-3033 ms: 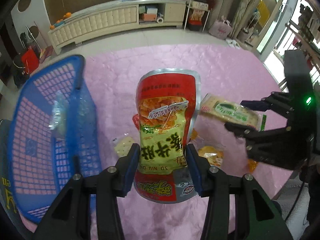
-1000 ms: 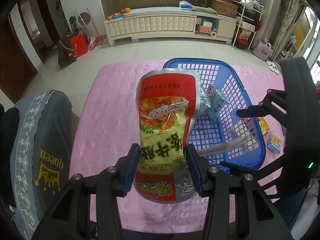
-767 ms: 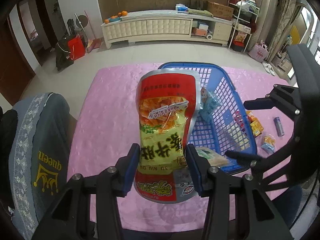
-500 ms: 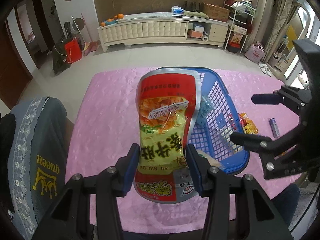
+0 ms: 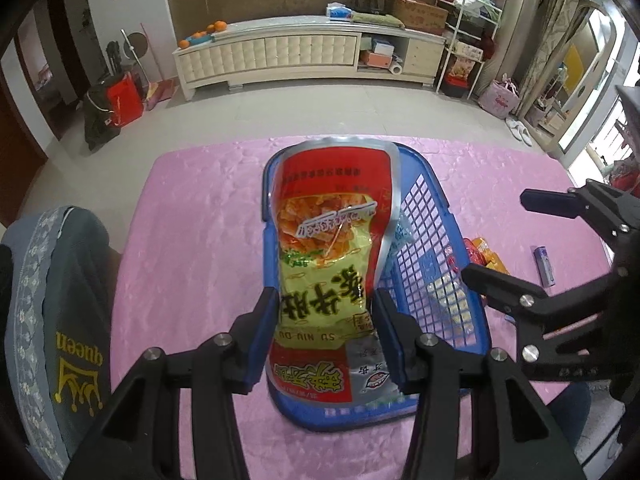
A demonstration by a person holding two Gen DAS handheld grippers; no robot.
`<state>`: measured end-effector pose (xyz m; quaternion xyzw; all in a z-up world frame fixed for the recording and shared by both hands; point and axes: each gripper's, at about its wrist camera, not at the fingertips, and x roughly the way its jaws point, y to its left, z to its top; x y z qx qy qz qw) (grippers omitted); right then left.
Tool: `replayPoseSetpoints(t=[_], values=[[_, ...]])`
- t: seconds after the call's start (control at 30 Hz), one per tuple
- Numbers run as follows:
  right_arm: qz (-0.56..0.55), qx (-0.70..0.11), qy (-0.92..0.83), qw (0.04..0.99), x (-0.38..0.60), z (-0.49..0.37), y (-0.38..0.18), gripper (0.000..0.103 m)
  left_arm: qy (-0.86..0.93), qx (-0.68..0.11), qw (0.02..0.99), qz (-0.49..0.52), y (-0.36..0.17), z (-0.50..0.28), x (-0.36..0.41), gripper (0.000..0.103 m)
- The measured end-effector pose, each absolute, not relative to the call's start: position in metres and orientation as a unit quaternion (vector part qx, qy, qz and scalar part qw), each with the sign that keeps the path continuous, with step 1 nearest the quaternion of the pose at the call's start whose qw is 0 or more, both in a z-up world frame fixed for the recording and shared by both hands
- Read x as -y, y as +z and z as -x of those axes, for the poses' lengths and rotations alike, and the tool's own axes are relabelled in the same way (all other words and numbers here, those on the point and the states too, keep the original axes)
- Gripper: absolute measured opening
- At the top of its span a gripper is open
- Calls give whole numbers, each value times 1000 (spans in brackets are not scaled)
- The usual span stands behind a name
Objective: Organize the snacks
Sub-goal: 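Lower the chip bag into the basket and open the left tool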
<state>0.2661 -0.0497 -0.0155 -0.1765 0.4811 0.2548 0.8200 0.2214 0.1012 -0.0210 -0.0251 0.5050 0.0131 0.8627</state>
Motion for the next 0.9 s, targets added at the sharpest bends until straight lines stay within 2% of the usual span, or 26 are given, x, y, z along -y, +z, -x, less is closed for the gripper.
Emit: replayPoseSetpoints(t=[0.2, 0.37, 0.53, 0.9], values=[[167, -489, 241, 821, 51, -285, -26, 93, 9, -515, 857, 16, -38, -258, -101, 47], [166, -480, 247, 825, 47, -298, -32, 93, 2, -524, 852, 17, -47, -284, -105, 51], [169, -466, 244, 834, 45, -307, -32, 93, 6, -516, 856, 2, -49, -300, -107, 66], [160, -471, 240, 834, 52, -296, -24, 93, 9, -513, 858, 15, -36, -271, -110, 66]])
